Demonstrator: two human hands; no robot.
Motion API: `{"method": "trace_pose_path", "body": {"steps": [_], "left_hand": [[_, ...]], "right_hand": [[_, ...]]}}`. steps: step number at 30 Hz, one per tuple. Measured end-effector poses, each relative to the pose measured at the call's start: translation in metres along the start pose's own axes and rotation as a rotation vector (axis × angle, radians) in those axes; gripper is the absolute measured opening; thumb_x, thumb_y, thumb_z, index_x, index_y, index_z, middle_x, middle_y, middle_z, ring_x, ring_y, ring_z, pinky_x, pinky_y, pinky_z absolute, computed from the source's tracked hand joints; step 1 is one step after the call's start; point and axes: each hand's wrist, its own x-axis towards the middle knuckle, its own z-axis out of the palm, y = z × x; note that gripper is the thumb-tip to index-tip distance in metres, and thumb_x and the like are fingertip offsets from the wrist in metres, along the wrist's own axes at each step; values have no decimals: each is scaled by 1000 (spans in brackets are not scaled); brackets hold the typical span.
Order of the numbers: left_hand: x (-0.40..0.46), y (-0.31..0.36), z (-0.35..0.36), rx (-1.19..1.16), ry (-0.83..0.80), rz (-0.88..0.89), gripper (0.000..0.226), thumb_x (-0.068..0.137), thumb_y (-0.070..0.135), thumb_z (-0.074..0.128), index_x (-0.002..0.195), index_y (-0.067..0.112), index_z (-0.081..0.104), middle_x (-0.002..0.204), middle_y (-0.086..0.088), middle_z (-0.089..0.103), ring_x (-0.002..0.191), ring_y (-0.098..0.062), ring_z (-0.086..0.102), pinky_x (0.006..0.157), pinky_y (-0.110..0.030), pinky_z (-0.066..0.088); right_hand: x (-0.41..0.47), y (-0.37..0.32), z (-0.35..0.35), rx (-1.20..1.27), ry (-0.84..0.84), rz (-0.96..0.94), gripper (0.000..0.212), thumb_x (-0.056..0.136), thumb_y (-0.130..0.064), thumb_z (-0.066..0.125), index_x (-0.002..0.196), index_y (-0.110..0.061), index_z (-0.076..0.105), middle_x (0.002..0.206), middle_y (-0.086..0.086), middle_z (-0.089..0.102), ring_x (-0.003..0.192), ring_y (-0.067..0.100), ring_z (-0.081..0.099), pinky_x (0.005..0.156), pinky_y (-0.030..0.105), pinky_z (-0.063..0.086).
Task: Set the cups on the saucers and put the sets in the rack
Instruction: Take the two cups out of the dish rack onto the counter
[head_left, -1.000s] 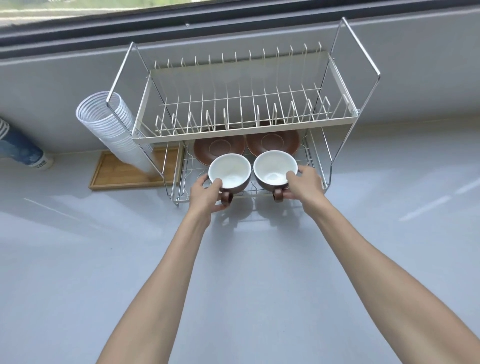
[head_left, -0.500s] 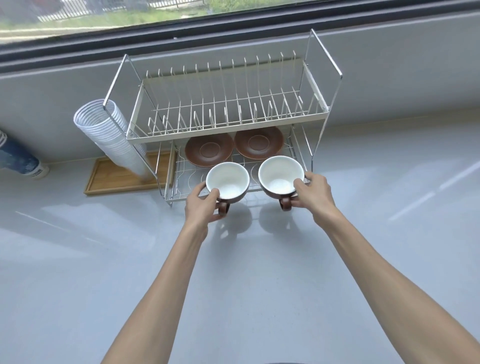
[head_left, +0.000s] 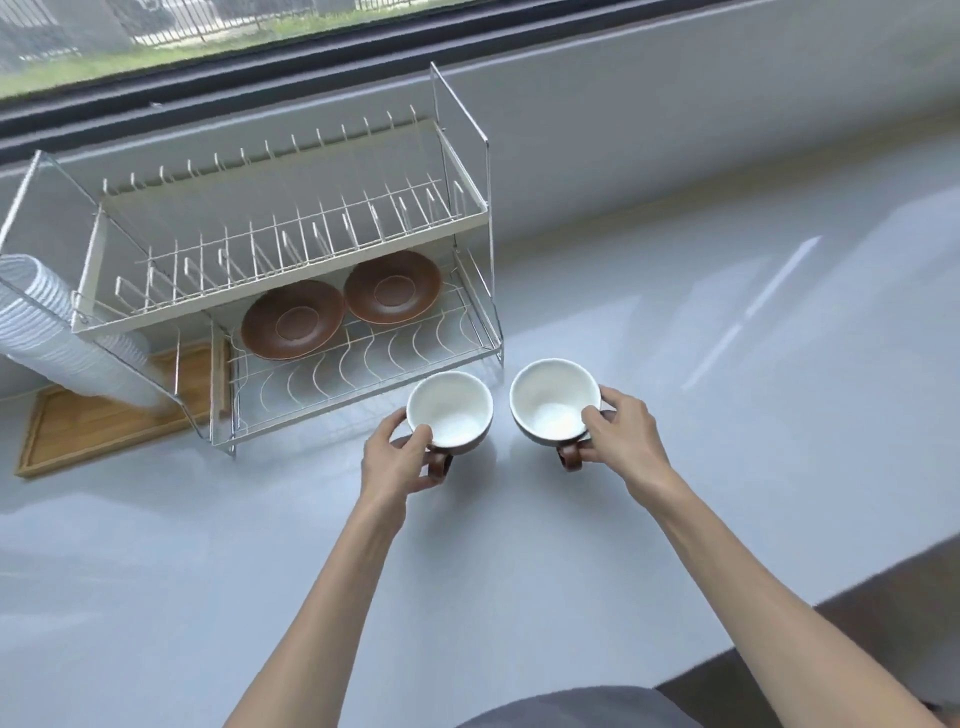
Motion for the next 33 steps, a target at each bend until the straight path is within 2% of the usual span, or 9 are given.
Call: {"method": "trace_pose_path", "body": {"steps": [3, 5, 8, 13, 16, 20, 23, 28, 33], "left_hand": [[-3, -5, 22, 27, -58, -4, 50, 89, 2, 53, 138, 14, 52, 93, -12, 68, 75, -31, 65, 65, -43, 63], [-2, -7, 37, 37, -88, -9, 51, 89, 3, 54, 139, 14, 52, 94, -12, 69, 73, -30, 65, 67, -44, 64], [-1, -11, 57, 39, -105, -28, 50, 89, 3, 54, 137, 15, 54, 93, -12, 68, 70, -28, 63, 65, -40, 64], [2, -11, 81, 56, -131, -43, 49, 88, 3, 54, 135, 16, 56, 90, -11, 68, 67, -27, 60, 62, -34, 64], [5, -11, 91, 71, -141, -51, 50, 88, 3, 54, 136, 17, 55, 94, -12, 69, 70, -27, 62, 65, -36, 64], [10, -13, 100, 84, -147, -59, 52, 86, 4, 54, 137, 17, 55, 97, -12, 71, 69, -27, 62, 67, -38, 64], [13, -11, 106, 83, -159, -63, 52, 87, 4, 54, 137, 17, 55, 99, -14, 71, 69, -28, 61, 68, -40, 64], [15, -8, 116, 76, -182, -65, 53, 87, 2, 53, 138, 16, 53, 105, -17, 72, 69, -29, 58, 68, -40, 64], [18, -10, 122, 81, -193, -81, 54, 88, 3, 53, 140, 16, 52, 95, -13, 71, 66, -28, 58, 76, -47, 63]], "right_hand": [[-1, 12, -16, 42, 43, 33, 36, 86, -5, 43, 111, -19, 65, 93, 18, 72, 73, 29, 76, 70, 37, 63], [-1, 21, -25, 75, 71, 50, 35, 87, -5, 43, 109, -21, 64, 94, 15, 73, 71, 28, 76, 74, 41, 63], [-1, 30, -38, 102, 120, 76, 33, 87, -4, 42, 104, -23, 63, 95, 15, 72, 74, 31, 75, 76, 43, 63], [4, 43, -55, 111, 192, 117, 34, 85, -6, 43, 107, -24, 63, 92, 13, 71, 78, 36, 74, 77, 45, 62], [8, 48, -64, 125, 223, 144, 39, 85, -6, 43, 114, -22, 63, 91, 13, 72, 74, 35, 75, 77, 43, 62], [12, 50, -72, 185, 247, 148, 38, 85, -4, 41, 112, -20, 63, 89, 16, 72, 70, 35, 75, 71, 36, 62], [16, 51, -75, 183, 267, 147, 38, 84, -3, 40, 111, -19, 63, 83, 15, 72, 69, 34, 75, 71, 36, 62], [20, 57, -78, 204, 279, 158, 39, 84, -3, 40, 110, -20, 63, 86, 18, 73, 68, 36, 75, 73, 39, 62], [24, 66, -79, 200, 291, 184, 43, 84, -3, 40, 116, -20, 63, 88, 18, 74, 71, 33, 75, 74, 38, 62]]}}
